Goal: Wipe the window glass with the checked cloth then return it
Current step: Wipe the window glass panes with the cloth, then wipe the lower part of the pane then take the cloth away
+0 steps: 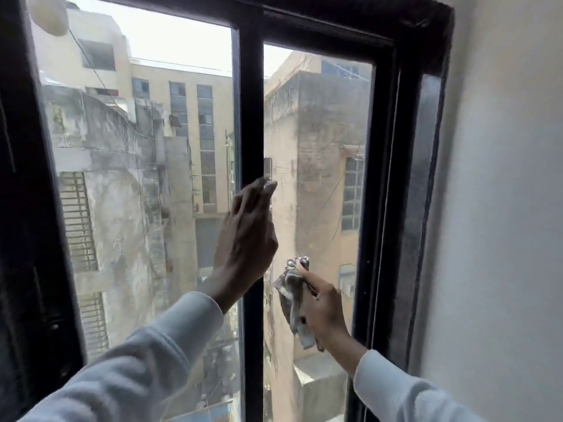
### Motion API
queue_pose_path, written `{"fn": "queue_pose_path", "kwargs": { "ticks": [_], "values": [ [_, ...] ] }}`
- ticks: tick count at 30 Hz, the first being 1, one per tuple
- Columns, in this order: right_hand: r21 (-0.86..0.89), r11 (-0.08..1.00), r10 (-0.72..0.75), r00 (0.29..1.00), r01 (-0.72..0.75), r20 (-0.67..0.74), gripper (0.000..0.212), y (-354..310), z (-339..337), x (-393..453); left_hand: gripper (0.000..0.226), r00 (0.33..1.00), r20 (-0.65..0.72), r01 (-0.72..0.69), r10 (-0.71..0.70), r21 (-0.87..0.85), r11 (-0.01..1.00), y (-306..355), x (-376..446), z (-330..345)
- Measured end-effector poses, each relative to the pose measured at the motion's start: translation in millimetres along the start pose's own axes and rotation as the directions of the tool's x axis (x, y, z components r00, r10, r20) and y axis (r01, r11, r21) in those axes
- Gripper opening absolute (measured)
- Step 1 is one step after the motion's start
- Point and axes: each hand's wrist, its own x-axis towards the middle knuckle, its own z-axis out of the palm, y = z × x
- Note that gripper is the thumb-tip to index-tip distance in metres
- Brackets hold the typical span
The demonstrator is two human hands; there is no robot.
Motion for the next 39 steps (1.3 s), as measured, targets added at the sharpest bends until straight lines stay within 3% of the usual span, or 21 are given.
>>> {"fn": "queue_pose_path", "kwargs": {
  "ticks": [1, 2, 3, 5, 7, 9, 11, 14, 16, 19, 21, 24, 31, 34, 37, 39],
  "values": [
    [0.289, 0.930, 0.207, 0.973, -0.228, 0.100, 0.030, -5, -8, -5, 0.053, 0.999, -0.009, 0.043, -0.044, -0.099, 0.994, 2, -16, 7],
    [0.561, 0.730, 0.287, 0.920, -0.390, 0.266, 0.043, -13, -20, -11, 0.043, 0.992, 0.001, 0.124, -0.127, -0.192, 0.973, 5, -31, 14],
    [0.689, 0.523, 0.267, 0.865, -0.501, 0.426, 0.059, -16, -32, -18, 0.037, 0.967, 0.067, 0.254, -0.245, -0.280, 0.926, 10, -45, 20],
    [0.756, 0.284, 0.191, 0.808, -0.590, 0.558, 0.062, -28, -66, -29, 0.061, 0.816, 0.385, 0.569, -0.430, -0.406, 0.715, 26, -62, 26],
    [0.693, 0.301, 0.160, 0.751, -0.655, 0.640, 0.068, -32, -100, -49, 0.083, 0.590, 0.721, 0.778, -0.363, -0.389, 0.493, 44, -78, 25],
    [0.655, 0.305, 0.090, 0.706, -0.691, 0.703, 0.081, -33, -130, -77, 0.075, 0.476, 0.842, 0.853, -0.254, -0.372, 0.365, 66, -101, 18],
    [0.657, 0.307, 0.173, 0.719, -0.689, 0.673, 0.084, -32, -164, -111, 0.062, 0.467, 0.855, 0.861, -0.225, -0.381, 0.338, 88, -125, 14],
    [0.694, 0.112, 0.260, 0.695, -0.712, 0.671, 0.090, -14, -226, -167, 0.044, 0.476, 0.836, 0.863, -0.273, -0.385, 0.327, 137, -167, 18],
    [0.671, 0.191, 0.366, 0.686, -0.717, 0.629, 0.082, -3, -263, -209, 0.034, 0.498, 0.816, 0.851, -0.295, -0.395, 0.346, 176, -202, 25],
    [0.493, 0.415, 0.583, 0.640, -0.765, 0.501, 0.043, 33, -310, -279, 0.023, 0.476, 0.834, 0.867, -0.279, -0.393, 0.306, 236, -269, 41],
    [0.439, 0.438, 0.723, 0.598, -0.784, 0.347, 0.024, 63, -339, -335, 0.028, 0.423, 0.870, 0.897, -0.253, -0.361, 0.257, 273, -320, 55],
    [0.403, 0.386, 0.806, 0.516, -0.830, 0.291, 0.005, 107, -373, -400, 0.027, 0.327, 0.921, 0.941, -0.211, -0.295, 0.167, 313, -389, 77],
    [0.276, 0.263, 0.937, 0.313, -0.924, 0.155, 0.011, 248, -385, -532, 0.017, 0.173, 0.956, 0.973, -0.238, -0.128, 0.192, 377, -558, 173],
    [0.163, 0.197, 0.970, 0.216, -0.967, 0.112, 0.017, 312, -376, -579, 0.029, 0.076, 0.971, 0.980, -0.228, -0.031, 0.196, 386, -623, 222],
    [0.021, 0.197, 0.979, 0.198, -0.980, 0.057, 0.016, 367, -368, -619, 0.057, -0.013, 0.984, 0.972, -0.179, 0.055, 0.229, 385, -684, 270],
    [-0.078, 0.202, 0.979, 0.200, -0.976, 0.024, 0.027, 400, -363, -643, 0.061, -0.074, 0.983, 0.955, -0.169, 0.119, 0.273, 382, -725, 300]
  ]
}}
